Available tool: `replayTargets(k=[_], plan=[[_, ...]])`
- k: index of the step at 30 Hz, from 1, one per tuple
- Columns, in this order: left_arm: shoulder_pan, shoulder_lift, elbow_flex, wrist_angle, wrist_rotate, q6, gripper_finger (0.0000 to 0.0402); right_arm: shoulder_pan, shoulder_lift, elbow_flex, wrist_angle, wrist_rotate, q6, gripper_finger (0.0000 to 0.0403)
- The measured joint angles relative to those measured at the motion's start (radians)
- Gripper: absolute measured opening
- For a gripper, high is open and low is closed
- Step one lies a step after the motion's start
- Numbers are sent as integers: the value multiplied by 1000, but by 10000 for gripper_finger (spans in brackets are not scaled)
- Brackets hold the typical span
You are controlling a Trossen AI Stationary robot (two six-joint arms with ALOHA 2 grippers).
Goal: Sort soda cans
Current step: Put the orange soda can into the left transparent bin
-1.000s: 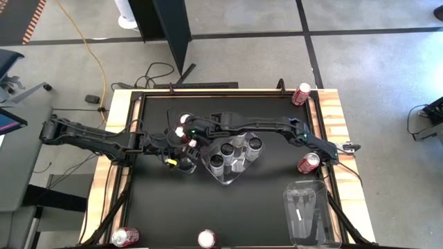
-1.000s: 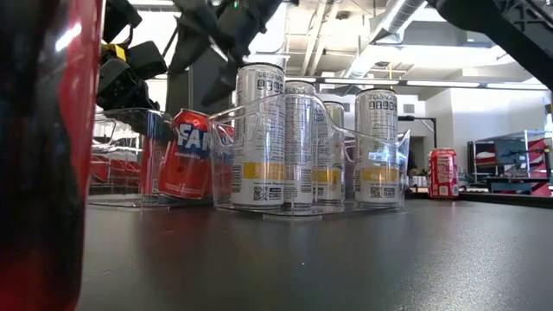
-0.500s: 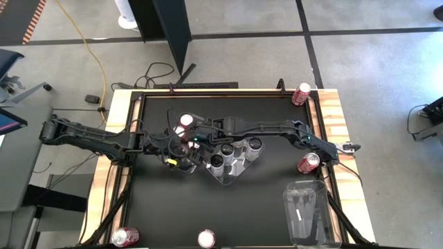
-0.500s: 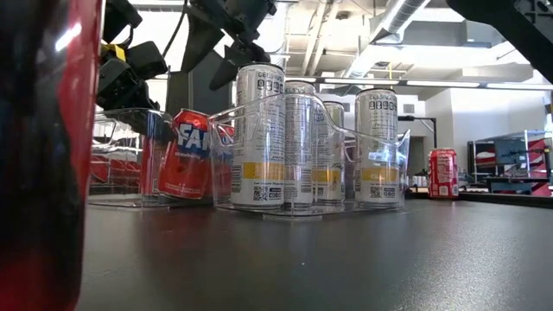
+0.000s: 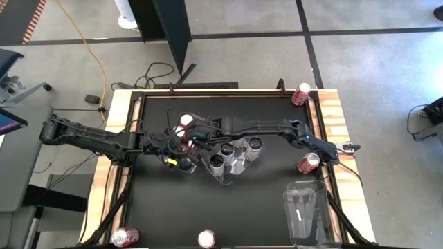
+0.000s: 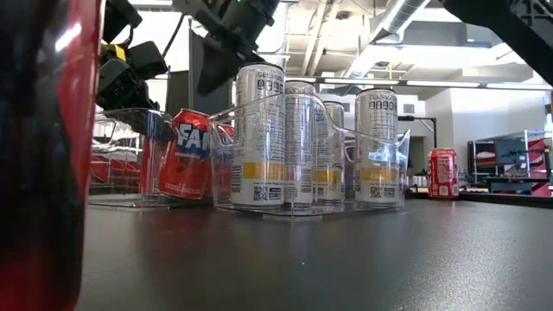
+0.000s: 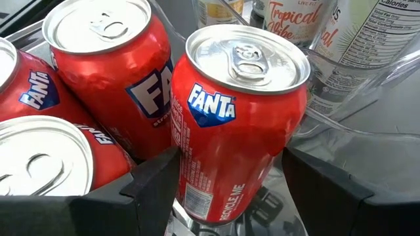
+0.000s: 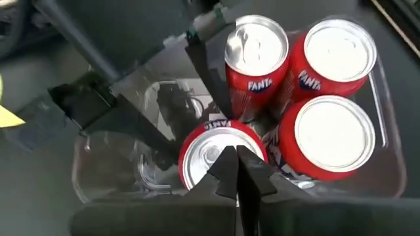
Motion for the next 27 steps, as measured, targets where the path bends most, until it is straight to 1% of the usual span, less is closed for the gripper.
replayTargets(k=[5,8,17,23,27], plan=[[0,-3,0,-3,0,0,261,0,19,1,10,-17,-4,11],[0,-3,6,-13,0,0,261,0,40,-1,10,-45,-5,5],[0,-12,14,-31,-4,-4,261,-7,63,2,29,-54,-4,6],[0,-88,14,-60,-2,-2,261,-18,64,2,37,-54,-4,6],[0,-160,14,-113,-2,-2,261,-26,66,2,40,-54,-4,6]])
